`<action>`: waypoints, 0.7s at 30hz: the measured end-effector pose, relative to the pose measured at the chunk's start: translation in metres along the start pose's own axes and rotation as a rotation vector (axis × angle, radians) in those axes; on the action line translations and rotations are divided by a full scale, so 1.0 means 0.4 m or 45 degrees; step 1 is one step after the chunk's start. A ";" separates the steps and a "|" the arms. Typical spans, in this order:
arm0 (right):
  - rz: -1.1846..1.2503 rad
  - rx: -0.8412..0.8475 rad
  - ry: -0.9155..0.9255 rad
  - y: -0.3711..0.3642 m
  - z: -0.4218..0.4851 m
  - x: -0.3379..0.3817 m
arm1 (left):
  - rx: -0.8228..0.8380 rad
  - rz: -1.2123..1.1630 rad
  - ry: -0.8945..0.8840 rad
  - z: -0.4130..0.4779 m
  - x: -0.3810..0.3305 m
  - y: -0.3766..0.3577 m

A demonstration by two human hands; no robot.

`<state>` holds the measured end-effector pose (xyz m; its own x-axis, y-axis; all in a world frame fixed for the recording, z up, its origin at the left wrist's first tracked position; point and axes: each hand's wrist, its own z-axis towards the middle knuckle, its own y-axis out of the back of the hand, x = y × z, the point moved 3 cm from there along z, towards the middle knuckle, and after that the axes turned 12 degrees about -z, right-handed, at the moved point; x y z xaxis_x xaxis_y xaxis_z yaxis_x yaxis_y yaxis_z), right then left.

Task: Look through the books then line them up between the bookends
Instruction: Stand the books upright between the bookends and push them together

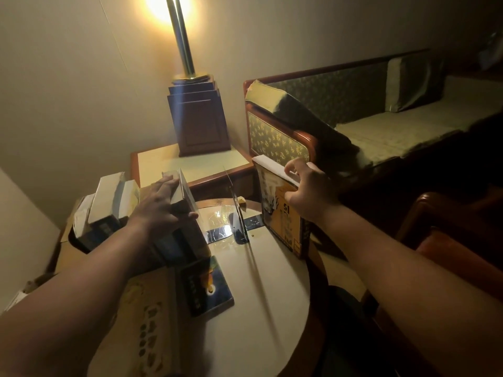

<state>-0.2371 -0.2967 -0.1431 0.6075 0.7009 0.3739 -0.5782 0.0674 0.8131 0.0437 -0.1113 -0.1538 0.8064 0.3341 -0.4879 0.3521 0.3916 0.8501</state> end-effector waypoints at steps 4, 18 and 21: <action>-0.348 0.283 0.105 0.017 0.042 0.013 | -0.021 -0.028 -0.015 0.001 -0.004 -0.002; -0.279 0.396 0.196 0.011 0.067 0.067 | -0.007 -0.001 -0.022 -0.002 -0.001 0.000; -0.215 0.353 0.175 0.023 0.080 0.086 | -0.006 0.006 -0.020 0.000 0.004 -0.002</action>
<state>-0.2042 -0.2948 -0.1087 0.5922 0.7864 0.1757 -0.2945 0.0083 0.9556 0.0447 -0.1110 -0.1551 0.8154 0.3224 -0.4809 0.3461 0.3945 0.8512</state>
